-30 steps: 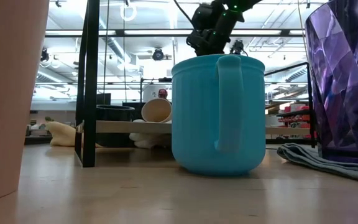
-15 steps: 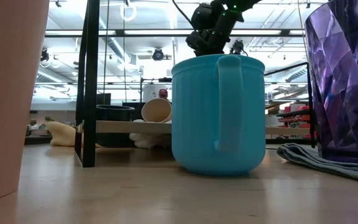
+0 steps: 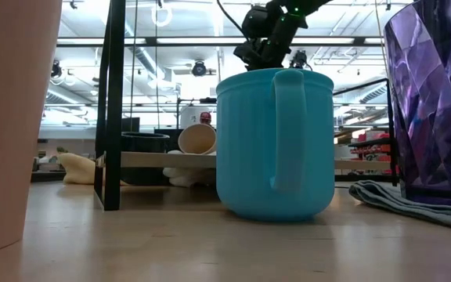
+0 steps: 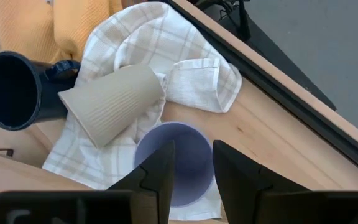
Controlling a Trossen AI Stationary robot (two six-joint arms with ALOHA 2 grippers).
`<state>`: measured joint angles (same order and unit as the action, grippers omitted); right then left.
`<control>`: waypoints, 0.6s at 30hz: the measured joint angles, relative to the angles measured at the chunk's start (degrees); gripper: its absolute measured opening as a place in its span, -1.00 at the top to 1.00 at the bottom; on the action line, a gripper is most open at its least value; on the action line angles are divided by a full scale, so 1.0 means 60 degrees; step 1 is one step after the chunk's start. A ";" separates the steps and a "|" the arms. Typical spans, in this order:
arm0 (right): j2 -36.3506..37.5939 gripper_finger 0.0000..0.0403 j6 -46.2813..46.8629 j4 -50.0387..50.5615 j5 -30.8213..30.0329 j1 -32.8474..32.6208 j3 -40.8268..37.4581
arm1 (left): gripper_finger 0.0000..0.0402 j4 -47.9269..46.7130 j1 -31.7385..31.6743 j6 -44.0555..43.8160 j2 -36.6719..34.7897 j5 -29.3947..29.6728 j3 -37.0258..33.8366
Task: Stack small to large cups/mugs on shelf
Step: Put the violet cup on the shelf
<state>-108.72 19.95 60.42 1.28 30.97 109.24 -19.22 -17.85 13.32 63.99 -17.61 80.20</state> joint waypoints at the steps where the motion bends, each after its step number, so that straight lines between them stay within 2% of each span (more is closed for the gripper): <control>1: 0.0003 0.42 -0.0006 0.0010 0.0000 0.0021 0.0001 | 0.49 -0.0002 0.0002 0.0000 0.0000 -0.0003 0.0000; 18: 0.0010 0.36 -0.0030 0.0081 -0.0294 0.0345 0.0001 | 0.50 -0.0353 0.0003 0.0244 0.0001 -0.0003 0.0000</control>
<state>-108.66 19.77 60.90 -0.49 33.04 109.25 -21.34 -17.83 14.79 63.99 -17.63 80.20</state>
